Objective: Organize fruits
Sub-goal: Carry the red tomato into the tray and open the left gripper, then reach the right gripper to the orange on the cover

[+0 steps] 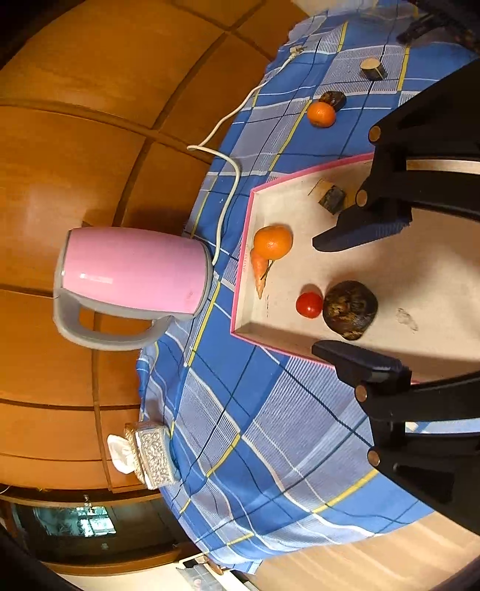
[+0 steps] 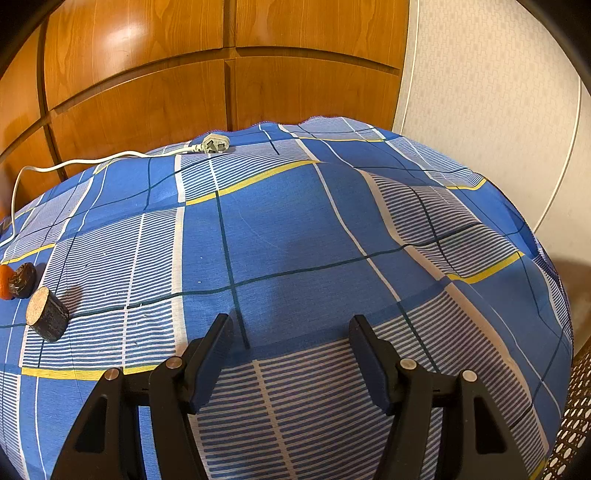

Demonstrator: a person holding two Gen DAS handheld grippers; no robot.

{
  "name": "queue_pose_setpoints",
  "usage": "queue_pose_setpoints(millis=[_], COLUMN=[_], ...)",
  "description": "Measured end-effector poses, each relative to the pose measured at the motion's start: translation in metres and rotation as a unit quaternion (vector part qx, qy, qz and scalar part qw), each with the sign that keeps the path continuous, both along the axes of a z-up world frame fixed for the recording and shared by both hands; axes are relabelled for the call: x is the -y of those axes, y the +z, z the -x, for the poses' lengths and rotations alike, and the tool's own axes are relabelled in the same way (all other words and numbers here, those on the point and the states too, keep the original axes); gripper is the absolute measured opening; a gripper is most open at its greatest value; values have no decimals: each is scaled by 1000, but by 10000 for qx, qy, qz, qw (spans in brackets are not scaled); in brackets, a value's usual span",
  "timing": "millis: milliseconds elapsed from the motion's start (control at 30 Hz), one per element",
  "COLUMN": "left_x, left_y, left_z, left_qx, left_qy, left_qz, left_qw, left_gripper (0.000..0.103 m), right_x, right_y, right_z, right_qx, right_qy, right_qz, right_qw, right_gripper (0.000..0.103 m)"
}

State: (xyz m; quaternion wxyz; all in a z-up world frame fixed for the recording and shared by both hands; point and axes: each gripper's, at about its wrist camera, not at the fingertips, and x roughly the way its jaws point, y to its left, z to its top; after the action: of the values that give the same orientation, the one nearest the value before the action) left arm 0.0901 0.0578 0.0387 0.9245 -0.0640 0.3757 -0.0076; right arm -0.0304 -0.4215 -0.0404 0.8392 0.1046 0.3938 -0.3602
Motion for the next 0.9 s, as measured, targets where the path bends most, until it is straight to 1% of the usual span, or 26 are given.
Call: queue_pose_setpoints(millis=[67,100,167,267,367,433,500,633,900], left_x=[-2,-3,-7,-11,-11,-10,-10,-8,0], left_y=[6,10,19,32,37,38,36,24,-5], left_z=[7,12,21,33,42,49,56,65,74], left_qx=[87,169,333,534,623,662,666,569,266], left_qy=[19,47,122,189,194,208,236,304,331], left_qz=[-30,-49,-49,-85,-139,-172,-170,-177,-186], left_qw=[10000,9998,9994,9984,9978,9974,9974,9978,9989], left_gripper=[52,54,59,61,64,69,69,74,79], right_x=[0,0,0,0,0,0,0,0,0], right_y=[0,0,0,0,0,0,0,0,0], right_z=[0,0,0,0,0,0,0,0,0], right_qx=[-2,-2,-4,-2,-3,-2,-2,-1,-1], right_qy=[-1,-1,-2,-2,-3,-3,-4,-4,-6], right_qz=[1,2,3,0,1,-2,-2,-3,-4], right_qw=[10000,10000,10000,10000,10000,10000,10000,10000,10000], right_gripper=[66,66,66,66,66,66,66,66,66])
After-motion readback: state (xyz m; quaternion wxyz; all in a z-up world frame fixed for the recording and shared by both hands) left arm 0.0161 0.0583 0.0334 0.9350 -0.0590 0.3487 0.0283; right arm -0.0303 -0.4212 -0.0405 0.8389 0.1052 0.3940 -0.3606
